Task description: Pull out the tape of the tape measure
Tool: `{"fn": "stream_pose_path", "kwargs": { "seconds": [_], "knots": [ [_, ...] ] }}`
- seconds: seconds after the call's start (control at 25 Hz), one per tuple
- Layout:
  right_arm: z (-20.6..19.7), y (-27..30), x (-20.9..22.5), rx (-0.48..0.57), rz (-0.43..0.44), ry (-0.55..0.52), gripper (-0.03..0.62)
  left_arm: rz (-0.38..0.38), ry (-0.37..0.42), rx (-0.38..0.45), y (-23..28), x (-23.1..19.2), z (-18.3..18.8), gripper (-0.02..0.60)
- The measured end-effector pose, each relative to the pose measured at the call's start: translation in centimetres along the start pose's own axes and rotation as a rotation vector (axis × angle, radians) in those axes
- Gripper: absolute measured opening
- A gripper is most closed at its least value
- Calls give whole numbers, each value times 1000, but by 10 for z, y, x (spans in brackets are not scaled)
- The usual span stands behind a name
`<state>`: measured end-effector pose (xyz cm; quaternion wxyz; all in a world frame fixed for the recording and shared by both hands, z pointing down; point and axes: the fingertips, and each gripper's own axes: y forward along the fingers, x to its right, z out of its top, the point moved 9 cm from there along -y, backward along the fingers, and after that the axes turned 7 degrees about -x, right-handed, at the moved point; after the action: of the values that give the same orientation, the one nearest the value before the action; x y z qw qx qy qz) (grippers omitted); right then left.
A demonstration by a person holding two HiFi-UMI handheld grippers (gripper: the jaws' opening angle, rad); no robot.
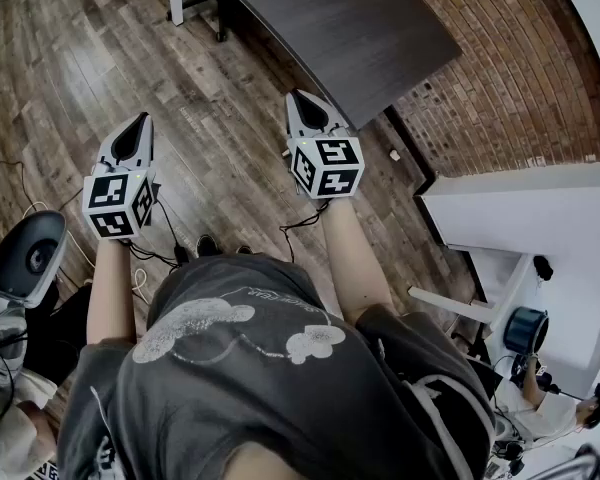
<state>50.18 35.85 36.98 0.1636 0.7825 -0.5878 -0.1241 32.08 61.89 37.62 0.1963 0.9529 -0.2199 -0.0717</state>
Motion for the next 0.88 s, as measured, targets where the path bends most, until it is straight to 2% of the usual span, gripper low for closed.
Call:
{"fn": "stream_pose_path", "kwargs": {
  "seconds": [0.52,0.88],
  "knots": [
    [-8,-26,0,-8,25,-5,31,-5,-14,-5,-18,22,-9,8],
    [-9,-9,-12,21,16,43,32,17,-40,14,-24,-4,-13,9]
  ]
}}
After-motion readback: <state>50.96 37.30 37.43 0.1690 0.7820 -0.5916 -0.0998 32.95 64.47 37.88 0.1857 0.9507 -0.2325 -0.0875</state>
